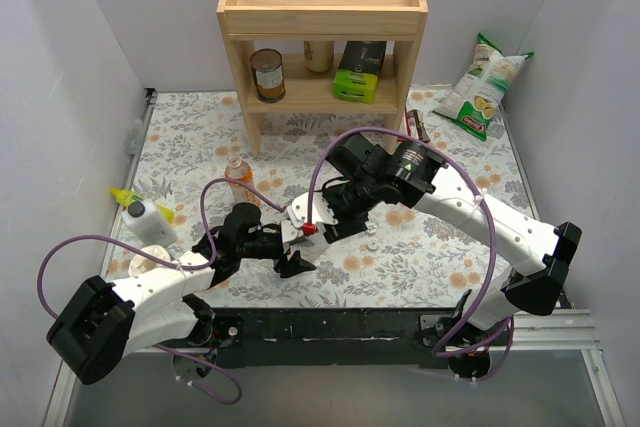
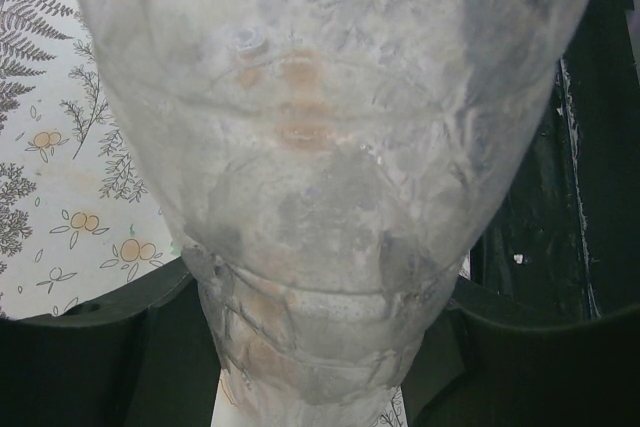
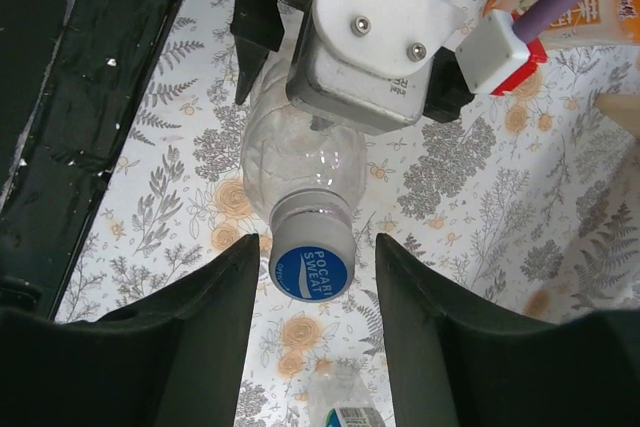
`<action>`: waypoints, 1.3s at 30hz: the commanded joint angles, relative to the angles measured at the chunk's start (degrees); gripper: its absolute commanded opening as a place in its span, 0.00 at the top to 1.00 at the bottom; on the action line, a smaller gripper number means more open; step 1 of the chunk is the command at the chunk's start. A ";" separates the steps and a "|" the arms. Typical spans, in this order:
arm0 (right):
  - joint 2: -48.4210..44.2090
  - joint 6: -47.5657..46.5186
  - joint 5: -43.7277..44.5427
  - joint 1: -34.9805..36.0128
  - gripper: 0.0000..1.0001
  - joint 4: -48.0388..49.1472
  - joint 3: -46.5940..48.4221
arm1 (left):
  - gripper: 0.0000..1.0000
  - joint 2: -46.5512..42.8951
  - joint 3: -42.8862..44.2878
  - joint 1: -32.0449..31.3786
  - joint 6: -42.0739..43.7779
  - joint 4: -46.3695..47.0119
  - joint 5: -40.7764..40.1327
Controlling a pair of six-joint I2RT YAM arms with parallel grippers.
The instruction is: Screw on the bottle caps
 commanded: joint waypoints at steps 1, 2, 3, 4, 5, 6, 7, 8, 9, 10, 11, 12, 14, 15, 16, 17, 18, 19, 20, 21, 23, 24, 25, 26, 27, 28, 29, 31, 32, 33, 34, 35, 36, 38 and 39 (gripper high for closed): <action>-2.87 -0.42 2.39 0.26 0.43 2.87 -0.66 | 1.00 -0.37 1.70 0.20 0.67 1.13 1.35; -2.87 -0.42 2.48 0.26 0.43 2.87 -0.49 | 1.00 -0.28 1.61 0.20 0.67 1.22 1.27; -3.22 -0.51 2.83 0.35 0.43 2.96 -0.49 | 1.00 -0.20 1.61 0.20 0.67 1.22 1.27; -3.40 -0.51 2.92 0.26 0.44 3.31 -0.40 | 1.00 -0.20 1.61 0.20 0.67 1.31 1.35; -3.49 -0.51 3.01 0.26 0.45 3.48 -0.31 | 1.00 -0.20 1.61 0.20 0.67 1.39 1.35; -3.57 -0.69 3.09 0.26 0.45 3.49 -0.31 | 1.00 -0.20 1.52 0.20 0.67 1.48 1.35; -3.58 -0.69 3.01 0.26 0.46 2.96 -0.14 | 1.00 -0.20 1.52 0.20 0.67 1.66 1.44; -3.23 -0.77 2.92 0.26 0.48 2.70 0.12 | 1.00 -0.11 1.43 0.20 0.59 1.83 1.44; -3.05 -0.78 2.57 0.26 0.48 2.26 0.30 | 1.00 -0.11 1.43 0.20 0.58 2.01 1.36; -2.79 -0.78 2.31 0.26 0.50 1.82 0.48 | 1.00 -0.02 1.52 0.20 0.58 2.18 1.27; -2.61 -0.69 2.04 0.26 0.52 1.21 0.65 | 1.00 -0.11 1.43 0.20 0.50 2.27 1.18; -2.35 -0.77 1.43 0.26 0.53 0.85 0.91 | 1.00 -0.11 1.43 0.20 0.50 2.36 1.18; -2.17 -0.78 0.90 0.26 0.55 0.24 1.01 | 1.00 -0.20 1.52 0.20 0.41 2.45 1.00; -1.99 -0.78 0.46 0.26 0.56 0.06 1.09 | 1.00 -0.37 1.52 0.20 0.50 2.28 1.00; -1.82 -0.60 0.46 0.26 0.59 -0.03 1.18 | 1.00 -0.37 1.52 0.20 0.50 2.36 0.92; -1.56 -0.51 0.28 0.35 0.60 -0.29 1.27 | 1.00 -0.55 1.43 0.28 0.58 2.28 1.00; -1.55 -0.51 0.11 0.26 0.61 -0.38 1.36 | 1.00 -0.72 1.52 0.29 0.67 2.10 1.00; -1.47 -0.42 0.02 0.18 0.63 -0.47 1.36 | 1.00 -0.81 1.52 0.29 0.93 1.92 1.09; -1.20 -0.25 -0.50 0.35 0.64 -0.64 1.44 | 1.00 -1.07 1.52 0.29 2.15 1.66 1.44; -1.03 -0.07 -0.68 0.26 0.65 -0.91 1.79 | 1.00 -1.16 1.52 0.29 2.95 0.96 1.53; -0.50 0.28 -1.30 0.26 0.67 -1.61 2.06 | 1.00 -1.34 1.78 0.29 4.44 0.69 0.66; -0.33 0.71 -1.39 0.18 0.67 -1.96 2.15 | 1.00 -1.43 1.87 0.29 6.19 0.43 0.39; -0.15 0.89 -1.56 0.18 0.67 -2.22 2.23 | 1.00 -1.43 2.05 0.29 7.08 0.43 0.21; -0.15 0.98 -1.91 0.18 0.67 -2.75 2.15 | 1.00 -1.51 2.05 0.29 7.35 0.78 -0.22; 0.03 1.07 -2.09 0.26 0.67 -3.10 1.97 | 1.00 -1.60 1.96 0.29 7.35 2.00 -1.01; 0.12 1.33 -2.18 0.18 0.67 -3.19 1.62 | 1.00 -1.51 2.22 0.29 7.35 2.53 -1.28; 0.20 1.94 -2.44 0.18 0.67 -3.28 1.53 | 1.00 -1.43 2.48 0.29 7.18 2.89 -1.46; 0.47 2.91 -2.88 0.18 0.67 -3.28 1.44 | 1.00 -1.25 2.58 0.29 5.87 4.99 -2.25; 0.55 3.53 -3.23 0.18 0.67 -3.19 1.36 | 1.00 -1.25 2.66 0.29 5.34 5.61 -2.77; 0.73 4.92 -3.41 0.00 0.67 -3.11 1.36 | 1.00 -1.42 2.58 0.29 4.72 7.44 -3.39; 0.82 5.72 -3.67 -0.17 0.68 -2.67 1.27 | 1.00 -1.17 2.58 0.29 3.24 8.42 -4.70; 0.82 6.69 -4.11 -0.44 0.68 -2.32 1.01 | 1.00 -1.08 2.66 0.37 3.05 9.04 -5.14; 0.91 7.74 -4.55 -1.22 0.68 -2.05 0.92 | 1.00 -1.16 2.66 0.29 2.87 10.00 -5.58; 1.17 11.16 -5.51 -2.11 0.69 -0.92 0.57 | 1.00 -1.43 2.40 0.29 2.17 11.32 -7.60; 1.43 12.22 -5.87 -2.89 0.69 -0.73 0.65 | 1.00 -1.34 2.40 0.29 1.82 12.55 -8.48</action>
